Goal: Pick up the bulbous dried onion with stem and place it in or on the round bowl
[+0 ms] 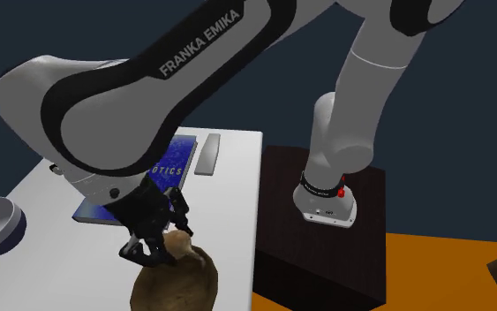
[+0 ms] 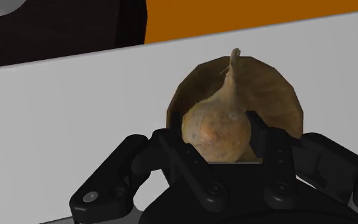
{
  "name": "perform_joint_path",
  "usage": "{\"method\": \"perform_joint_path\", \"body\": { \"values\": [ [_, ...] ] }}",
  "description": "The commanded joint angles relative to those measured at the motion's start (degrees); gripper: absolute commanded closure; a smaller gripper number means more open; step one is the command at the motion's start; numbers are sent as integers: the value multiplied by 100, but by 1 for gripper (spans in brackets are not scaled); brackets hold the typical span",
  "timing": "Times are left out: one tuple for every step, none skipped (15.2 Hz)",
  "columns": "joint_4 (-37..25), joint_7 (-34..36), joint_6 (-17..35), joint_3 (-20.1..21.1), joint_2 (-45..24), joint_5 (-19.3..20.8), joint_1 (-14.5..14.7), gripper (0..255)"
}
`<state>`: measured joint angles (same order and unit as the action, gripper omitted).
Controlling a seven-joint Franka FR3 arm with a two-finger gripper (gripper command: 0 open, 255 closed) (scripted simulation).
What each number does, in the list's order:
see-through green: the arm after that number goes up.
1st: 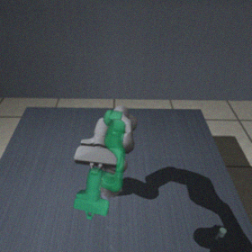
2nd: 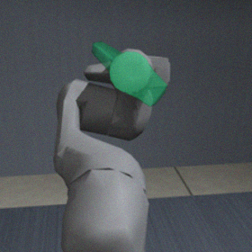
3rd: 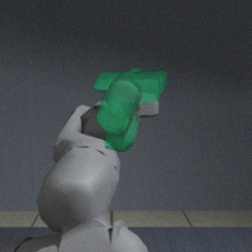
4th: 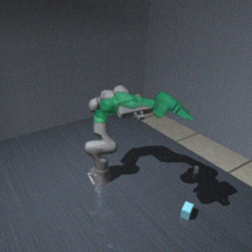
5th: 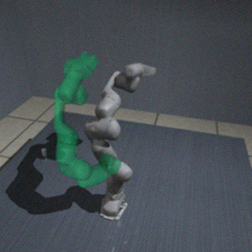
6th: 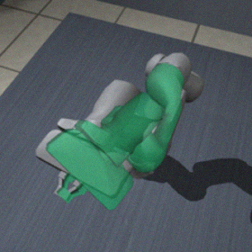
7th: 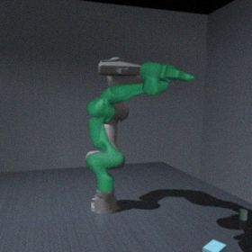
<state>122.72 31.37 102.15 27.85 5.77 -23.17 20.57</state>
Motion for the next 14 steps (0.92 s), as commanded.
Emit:
{"method": "perform_joint_path", "body": {
  "values": [
    [-409,308,91,145,-433,123,83,255],
    [-615,459,123,206,-642,196,136,255],
    [-780,577,144,247,-807,259,183,255],
    [-732,563,217,246,-835,265,191,255],
    [-685,550,289,248,-865,272,197,255],
    [-639,537,362,251,-895,278,203,255],
    [-594,525,435,253,-927,286,208,255],
    [-551,513,508,255,-961,293,214,255],
    [-509,501,581,258,-995,302,219,255],
    [-467,490,654,259,-1031,310,225,255],
    [-428,479,727,261,-1068,319,231,255],
    [-389,468,800,263,-1106,329,236,255],
    [-351,458,873,264,-1146,339,243,255],
    [-315,448,946,264,-1187,349,249,255]
  ]
}}
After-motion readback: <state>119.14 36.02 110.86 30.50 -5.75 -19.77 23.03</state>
